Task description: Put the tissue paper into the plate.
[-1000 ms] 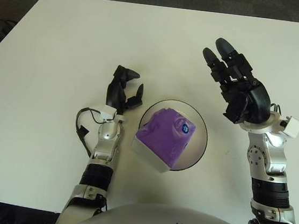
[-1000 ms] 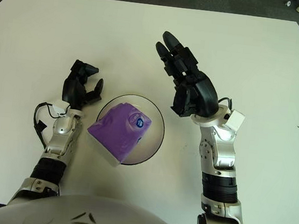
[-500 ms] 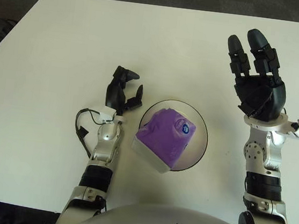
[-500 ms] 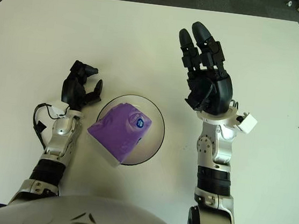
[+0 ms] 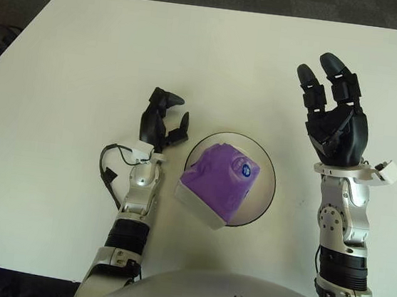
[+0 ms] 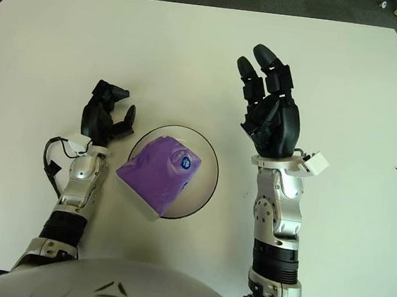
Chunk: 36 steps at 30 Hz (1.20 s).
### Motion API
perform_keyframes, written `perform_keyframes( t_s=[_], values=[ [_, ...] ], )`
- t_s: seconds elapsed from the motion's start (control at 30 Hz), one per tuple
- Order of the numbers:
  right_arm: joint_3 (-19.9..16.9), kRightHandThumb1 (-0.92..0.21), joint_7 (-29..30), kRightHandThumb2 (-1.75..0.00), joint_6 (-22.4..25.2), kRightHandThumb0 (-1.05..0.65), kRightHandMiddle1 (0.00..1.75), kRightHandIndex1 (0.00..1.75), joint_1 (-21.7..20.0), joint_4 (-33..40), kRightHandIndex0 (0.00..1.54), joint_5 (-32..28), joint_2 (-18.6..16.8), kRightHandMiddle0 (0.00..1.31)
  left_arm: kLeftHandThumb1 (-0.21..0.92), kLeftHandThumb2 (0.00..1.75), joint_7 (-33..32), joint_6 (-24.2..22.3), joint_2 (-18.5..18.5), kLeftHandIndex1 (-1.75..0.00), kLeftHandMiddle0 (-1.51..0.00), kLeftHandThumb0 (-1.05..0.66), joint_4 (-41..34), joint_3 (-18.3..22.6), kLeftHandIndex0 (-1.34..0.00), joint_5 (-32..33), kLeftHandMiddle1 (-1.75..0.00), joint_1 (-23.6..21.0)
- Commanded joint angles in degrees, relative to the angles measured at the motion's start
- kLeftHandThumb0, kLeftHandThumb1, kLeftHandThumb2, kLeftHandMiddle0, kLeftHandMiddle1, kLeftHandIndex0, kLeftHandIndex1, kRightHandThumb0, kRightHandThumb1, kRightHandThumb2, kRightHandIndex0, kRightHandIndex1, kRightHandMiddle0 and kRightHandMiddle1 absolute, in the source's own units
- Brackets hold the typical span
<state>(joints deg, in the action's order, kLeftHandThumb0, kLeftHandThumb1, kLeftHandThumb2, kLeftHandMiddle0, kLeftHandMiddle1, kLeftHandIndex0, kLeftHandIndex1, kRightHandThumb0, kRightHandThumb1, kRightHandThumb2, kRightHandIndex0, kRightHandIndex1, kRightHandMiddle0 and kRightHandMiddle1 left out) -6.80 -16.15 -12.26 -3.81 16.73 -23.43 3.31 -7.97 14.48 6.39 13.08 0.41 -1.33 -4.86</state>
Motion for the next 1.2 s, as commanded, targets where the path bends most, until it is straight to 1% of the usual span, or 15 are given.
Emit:
perform_keyframes(
  t_s=[0.0, 0.27, 0.4, 0.57, 0.73, 0.8, 1.0, 1.03, 1.17],
  values=[
    [-0.1, -0.92, 1.3, -1.09, -1.1, -0.79, 0.79, 0.67, 1.4, -0.7, 0.0, 0.7, -1.5, 0.0, 0.52, 0.93, -0.4, -1.9, 1.5, -1.75, -0.6, 0.0, 4.8, 0.4, -0.42, 1.0, -1.29, 6.3],
    [-0.2, -0.92, 4.4, -1.05, 0.7, -0.73, 0.73, 0.63, 2.3, -1.9, 0.0, 0.1, -4.3, 0.0, 0.56, 0.89, -0.6, -2.0, 1.6, -1.75, -0.58, 0.0, 4.6, 0.1, -0.4, 0.8, -1.29, 6.4],
    [-0.3, -0.92, 5.8, -1.01, 2.1, -0.69, 0.75, 0.62, 2.6, -2.2, 0.0, -0.8, -5.4, 0.0, 0.54, 0.91, -0.8, -2.1, 1.8, -1.75, -0.59, 0.0, 4.6, 0.0, -0.41, 0.7, -1.29, 6.4],
    [-0.7, -0.92, 6.5, -0.97, 3.1, -0.66, 0.8, 0.62, 2.3, -3.5, 0.0, -1.7, -6.4, 0.0, 0.53, 0.92, -0.9, -2.1, 1.9, -1.75, -0.6, 0.0, 4.7, 0.0, -0.41, 0.8, -1.28, 6.4],
    [-0.8, -0.92, 7.8, -0.96, 3.6, -0.63, 0.84, 0.64, 2.3, -4.5, 0.0, -0.7, -7.2, 0.0, 0.55, 0.89, -0.7, -2.0, 1.9, -1.75, -0.6, 0.0, 5.1, 0.0, -0.39, 1.0, -1.28, 6.3],
    [-0.7, -0.92, 8.2, -0.96, 3.5, -0.62, 0.89, 0.67, 2.6, -5.1, 0.0, -0.1, -7.7, 0.0, 0.56, 0.89, -0.5, -1.7, 1.9, -1.75, -0.59, 0.0, 5.4, 0.0, -0.39, 1.0, -1.29, 6.2],
    [-0.8, -0.92, 8.2, -0.96, 3.4, -0.61, 0.93, 0.69, 2.6, -5.3, 0.0, -0.1, -7.7, 0.0, 0.56, 0.89, -0.2, -0.6, 1.6, -1.75, -0.58, 0.0, 6.0, -0.1, -0.4, 0.9, -1.29, 6.2],
    [-0.7, -0.92, 8.4, -0.96, 3.3, -0.61, 0.93, 0.69, 2.7, -5.9, 0.0, -0.3, -8.3, 0.0, 0.56, 0.89, -0.3, -0.7, 1.7, -1.75, -0.58, 0.0, 6.0, -0.1, -0.41, 0.9, -1.29, 6.2],
    [-0.7, -0.92, 9.0, -1.0, 3.3, -0.55, 1.02, 0.76, 3.1, -8.1, 0.02, -1.3, -10.5, 0.0, 0.55, 0.9, -0.6, -1.2, 1.8, -1.75, -0.58, 0.0, 5.6, -0.2, -0.41, 0.8, -1.29, 6.2]
  ],
)
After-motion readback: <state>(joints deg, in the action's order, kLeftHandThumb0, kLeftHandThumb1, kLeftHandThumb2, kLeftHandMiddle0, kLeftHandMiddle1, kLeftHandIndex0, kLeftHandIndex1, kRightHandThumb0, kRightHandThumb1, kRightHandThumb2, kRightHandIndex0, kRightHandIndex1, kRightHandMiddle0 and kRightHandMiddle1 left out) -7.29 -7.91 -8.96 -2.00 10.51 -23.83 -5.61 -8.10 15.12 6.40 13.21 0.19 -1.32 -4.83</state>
